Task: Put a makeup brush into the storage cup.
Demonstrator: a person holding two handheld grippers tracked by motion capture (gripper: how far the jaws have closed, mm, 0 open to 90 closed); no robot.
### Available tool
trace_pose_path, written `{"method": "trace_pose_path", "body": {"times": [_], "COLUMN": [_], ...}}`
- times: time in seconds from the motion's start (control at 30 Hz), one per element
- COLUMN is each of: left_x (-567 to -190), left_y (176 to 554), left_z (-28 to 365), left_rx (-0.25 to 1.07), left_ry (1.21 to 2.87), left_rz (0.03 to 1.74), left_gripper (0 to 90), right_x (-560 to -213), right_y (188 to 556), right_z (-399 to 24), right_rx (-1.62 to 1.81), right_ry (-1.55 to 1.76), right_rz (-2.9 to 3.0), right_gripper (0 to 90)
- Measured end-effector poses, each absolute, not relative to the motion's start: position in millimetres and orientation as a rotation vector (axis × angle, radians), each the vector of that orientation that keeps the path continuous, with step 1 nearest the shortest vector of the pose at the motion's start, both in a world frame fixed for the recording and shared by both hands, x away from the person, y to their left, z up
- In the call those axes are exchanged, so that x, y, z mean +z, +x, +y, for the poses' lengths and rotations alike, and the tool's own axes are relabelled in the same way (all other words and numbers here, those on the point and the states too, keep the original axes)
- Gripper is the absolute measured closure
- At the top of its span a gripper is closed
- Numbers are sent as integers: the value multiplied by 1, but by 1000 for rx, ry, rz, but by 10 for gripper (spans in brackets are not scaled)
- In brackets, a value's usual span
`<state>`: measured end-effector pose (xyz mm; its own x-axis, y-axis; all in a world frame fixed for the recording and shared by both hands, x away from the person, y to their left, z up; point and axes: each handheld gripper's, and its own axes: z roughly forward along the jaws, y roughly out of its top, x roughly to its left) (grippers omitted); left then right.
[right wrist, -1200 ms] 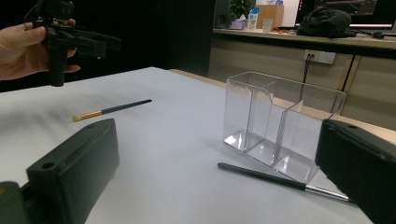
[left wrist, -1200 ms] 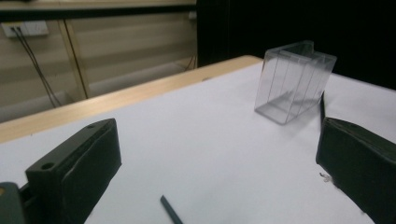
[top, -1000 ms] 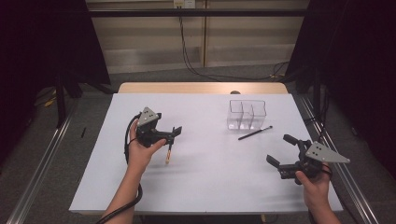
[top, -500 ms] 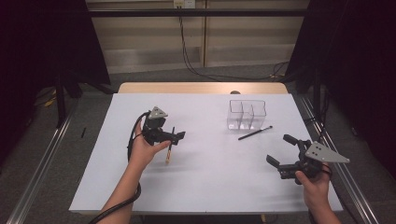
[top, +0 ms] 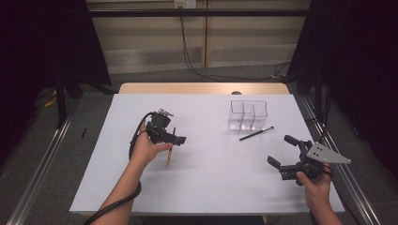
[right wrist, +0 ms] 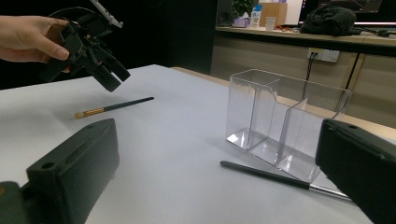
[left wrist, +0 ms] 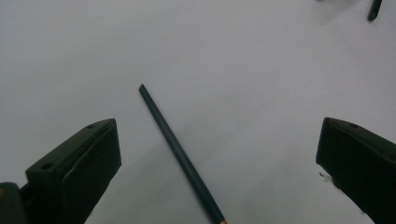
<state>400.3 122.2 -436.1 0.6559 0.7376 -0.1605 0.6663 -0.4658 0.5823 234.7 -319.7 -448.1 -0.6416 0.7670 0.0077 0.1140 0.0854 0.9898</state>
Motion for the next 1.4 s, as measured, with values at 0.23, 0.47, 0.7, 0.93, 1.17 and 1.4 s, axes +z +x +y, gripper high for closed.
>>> {"method": "trace_pose_path", "body": {"times": [0.23,0.47,0.7,0.93,1.17,1.4], "left_x": [-437,-441,-444,-446,-442,-440], "left_y": [404,405,403,402,401,399], "left_z": [119,117,114,115,117,117], "left_rx": [102,65,79,58,62,62], "left_ry": [2323,2396,2460,2488,2484,2471], "left_rz": [1138,1139,1142,1161,1162,1176], "left_gripper": [0,0,0,71,233,374], "right_x": [-449,-449,-449,-449,-449,-448], "right_y": [235,236,236,236,237,237], "right_z": [-319,-319,-320,-320,-320,-320], "right_rx": [1598,1601,1602,1604,1601,1600], "right_ry": [868,865,867,866,864,863], "right_rz": [1840,1841,1841,1840,1845,1843], "right_gripper": [0,0,0,0,0,0]}}
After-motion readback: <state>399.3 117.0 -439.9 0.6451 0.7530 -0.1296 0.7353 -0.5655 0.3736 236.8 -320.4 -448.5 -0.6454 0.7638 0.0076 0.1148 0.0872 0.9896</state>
